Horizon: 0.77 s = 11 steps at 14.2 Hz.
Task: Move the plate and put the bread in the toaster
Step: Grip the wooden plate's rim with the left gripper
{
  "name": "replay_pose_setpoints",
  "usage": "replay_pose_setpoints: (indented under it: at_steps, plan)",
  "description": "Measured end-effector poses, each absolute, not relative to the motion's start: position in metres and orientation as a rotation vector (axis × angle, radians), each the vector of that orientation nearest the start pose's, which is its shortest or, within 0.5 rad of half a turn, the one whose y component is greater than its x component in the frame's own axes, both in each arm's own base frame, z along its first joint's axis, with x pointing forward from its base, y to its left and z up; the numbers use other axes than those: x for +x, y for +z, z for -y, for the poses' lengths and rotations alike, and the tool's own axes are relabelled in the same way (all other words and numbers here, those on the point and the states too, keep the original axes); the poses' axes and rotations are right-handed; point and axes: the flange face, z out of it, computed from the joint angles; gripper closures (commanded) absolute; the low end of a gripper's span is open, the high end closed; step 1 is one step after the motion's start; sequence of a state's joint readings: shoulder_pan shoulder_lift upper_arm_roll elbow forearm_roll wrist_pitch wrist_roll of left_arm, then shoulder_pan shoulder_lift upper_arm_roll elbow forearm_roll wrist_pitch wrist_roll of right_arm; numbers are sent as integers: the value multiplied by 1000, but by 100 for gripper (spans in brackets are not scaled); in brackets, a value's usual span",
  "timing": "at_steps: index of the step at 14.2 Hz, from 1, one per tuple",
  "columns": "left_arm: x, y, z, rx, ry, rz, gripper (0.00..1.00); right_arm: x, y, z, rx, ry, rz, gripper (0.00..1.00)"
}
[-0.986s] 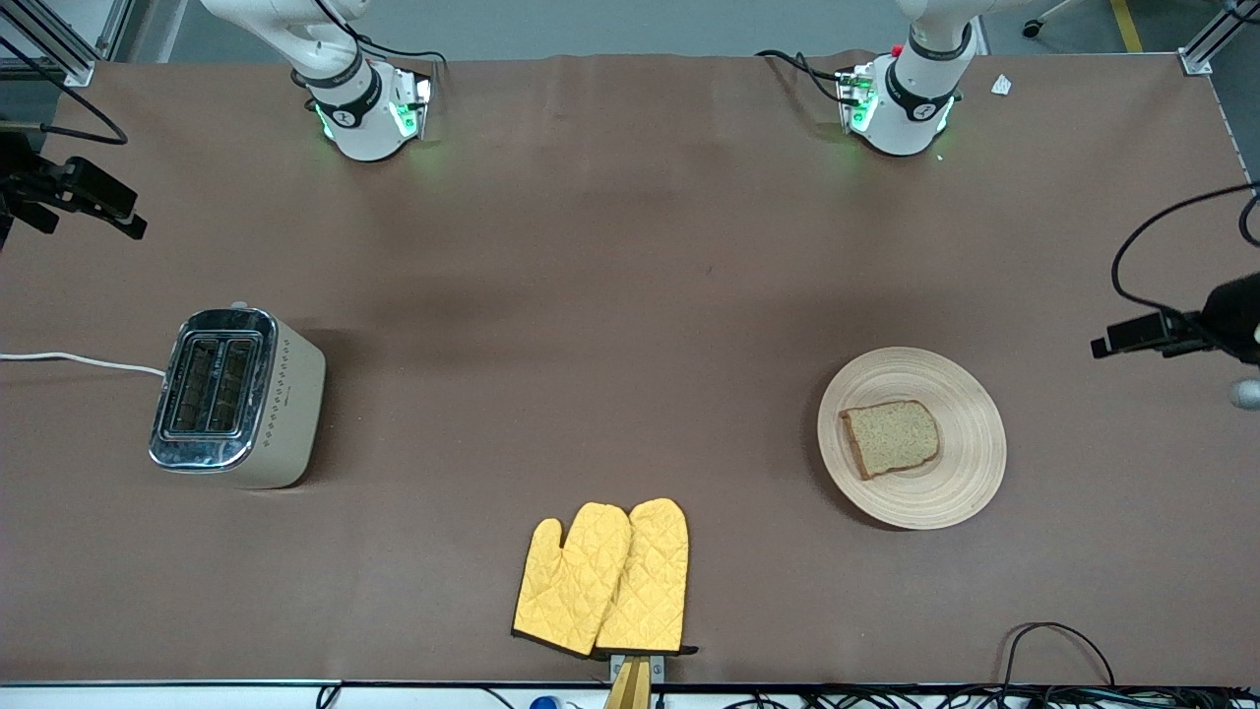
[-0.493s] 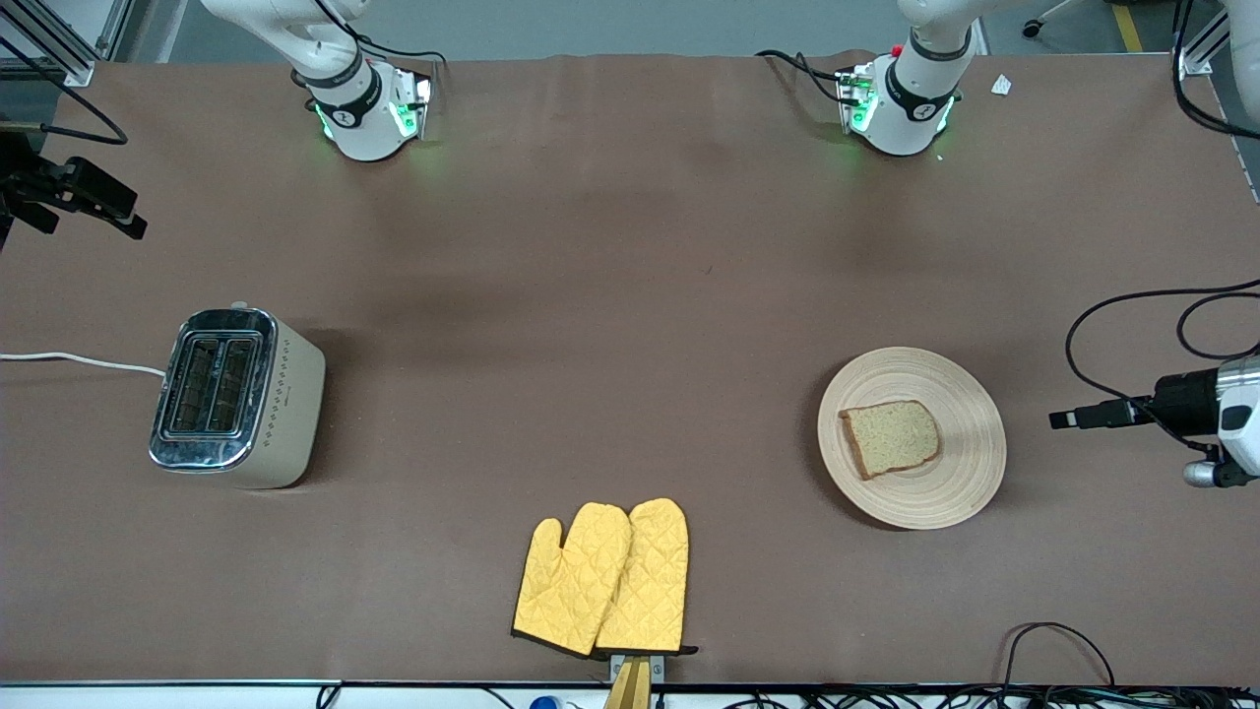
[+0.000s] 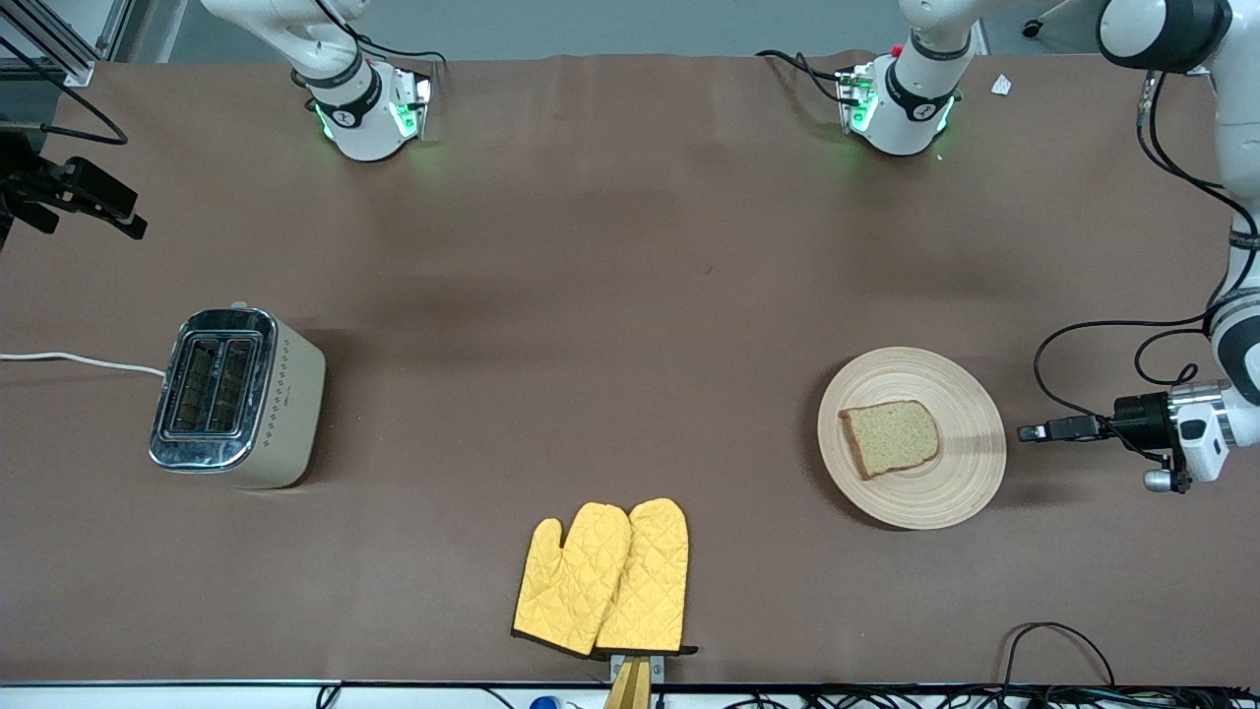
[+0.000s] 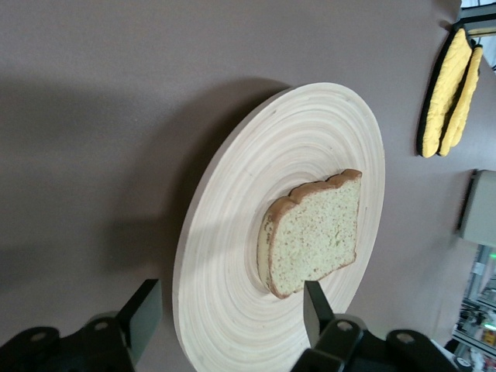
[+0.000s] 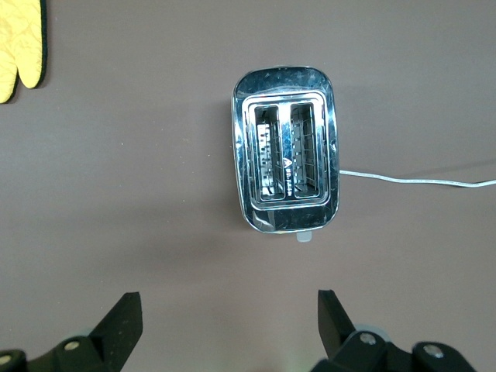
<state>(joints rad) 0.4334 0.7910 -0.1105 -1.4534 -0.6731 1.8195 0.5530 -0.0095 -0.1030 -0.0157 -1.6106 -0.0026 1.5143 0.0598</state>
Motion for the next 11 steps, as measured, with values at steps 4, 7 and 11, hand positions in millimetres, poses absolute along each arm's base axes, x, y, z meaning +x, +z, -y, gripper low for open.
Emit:
replay_pose_setpoints:
  at_steps: [4,7,11]
  plan:
    - [654,175,-183,2294,-87,-90,37,516,656,14,-3140,-9,-133,0]
    - [652,160,-181,2282,-91,-67,51,516,656,14,-3140,-9,-134,0]
    - [648,144,-179,2271,-88,-21,89,516,656,14,-3140,-8,-134,0]
